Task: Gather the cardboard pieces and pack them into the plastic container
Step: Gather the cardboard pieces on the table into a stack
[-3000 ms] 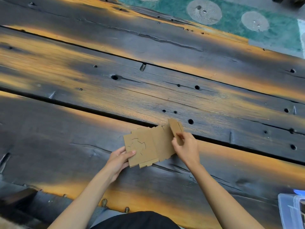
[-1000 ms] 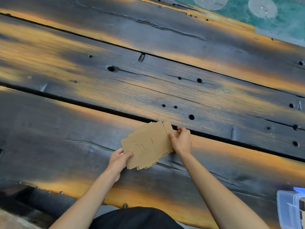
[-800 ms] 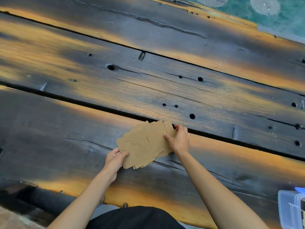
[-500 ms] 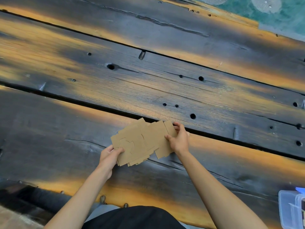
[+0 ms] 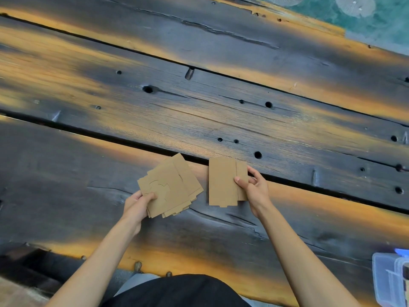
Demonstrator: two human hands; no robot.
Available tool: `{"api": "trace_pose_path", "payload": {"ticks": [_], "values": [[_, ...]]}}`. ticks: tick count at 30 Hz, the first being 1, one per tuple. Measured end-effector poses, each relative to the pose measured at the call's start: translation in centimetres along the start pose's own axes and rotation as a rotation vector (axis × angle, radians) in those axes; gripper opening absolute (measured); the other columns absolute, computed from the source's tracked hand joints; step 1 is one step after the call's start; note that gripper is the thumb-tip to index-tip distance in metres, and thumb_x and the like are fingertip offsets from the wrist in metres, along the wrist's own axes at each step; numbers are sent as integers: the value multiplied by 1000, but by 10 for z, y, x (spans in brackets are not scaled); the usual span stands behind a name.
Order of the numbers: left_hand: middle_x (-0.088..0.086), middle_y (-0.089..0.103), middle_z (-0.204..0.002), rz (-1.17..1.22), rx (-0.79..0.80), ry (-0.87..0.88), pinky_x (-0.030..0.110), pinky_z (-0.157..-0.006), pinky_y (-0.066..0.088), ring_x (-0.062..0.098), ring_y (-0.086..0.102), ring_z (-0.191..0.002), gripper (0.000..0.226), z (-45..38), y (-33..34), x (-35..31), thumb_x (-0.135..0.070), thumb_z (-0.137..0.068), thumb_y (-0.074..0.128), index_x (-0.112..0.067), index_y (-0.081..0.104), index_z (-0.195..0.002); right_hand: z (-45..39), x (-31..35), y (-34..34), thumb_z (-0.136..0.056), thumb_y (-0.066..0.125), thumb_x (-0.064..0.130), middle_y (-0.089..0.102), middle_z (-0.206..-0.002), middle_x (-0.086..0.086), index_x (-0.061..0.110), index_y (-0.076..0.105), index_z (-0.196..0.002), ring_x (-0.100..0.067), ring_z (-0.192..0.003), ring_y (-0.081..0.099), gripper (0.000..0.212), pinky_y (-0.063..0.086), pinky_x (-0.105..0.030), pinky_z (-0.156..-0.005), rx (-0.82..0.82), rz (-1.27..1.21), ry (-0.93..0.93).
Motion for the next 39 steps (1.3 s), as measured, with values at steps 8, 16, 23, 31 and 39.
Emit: {"api": "trace_pose_path", "payload": {"ticks": [8, 16, 23, 31, 39], "values": [[-5, 78, -103, -29, 36, -9, 43, -89, 59, 21, 71, -101, 21, 7, 19, 6, -7, -92, 63, -23, 75, -99, 20, 22, 7, -88, 79, 9, 81, -106, -9, 14, 62, -131, -22, -100, 77, 47, 60, -39, -87, 16, -115, -36], [-9, 81, -96, -34, 120, -15, 34, -76, 60, 19, 73, -99, 23, 17, 37, 13, -8, -93, 63, -20, 72, -110, 63, 59, 52, -99, 64, 13, 68, -116, 11, 25, 64, -139, 11, -103, 61, 42, 51, -10, -80, -93, 281, -484], [5, 80, -107, 0, 172, -28, 39, -82, 60, 25, 74, -104, 23, 19, 43, 17, -8, -93, 66, -14, 70, -115, 106, 19, 126, -86, 65, -2, 65, -121, -13, 22, 62, -142, -32, -104, 60, 61, 49, -42, -79, 123, 1072, -962], [12, 78, -114, 141, 271, -122, 42, -85, 60, 27, 72, -109, 29, 21, 43, 18, -23, -101, 54, -13, 65, -126, 105, -16, 155, -75, 77, 3, 62, -126, -17, 17, 52, -148, -35, -107, 60, 79, 48, -40, -77, 159, 1310, -920], [18, 71, -128, 228, 332, -145, 52, -102, 54, 38, 63, -125, 34, 24, 44, 25, -24, -99, 56, -13, 59, -131, 101, -38, 155, -89, 54, 17, 52, -135, -16, 20, 44, -151, -34, -117, 51, 63, 45, -43, -89, 277, 1291, -779]]}}
Point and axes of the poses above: each hand's wrist, its own z-axis away from the middle knuckle, its own y-axis out of the palm, x = y × z, the point moved 5 cm from there along -z, towards the middle knuckle
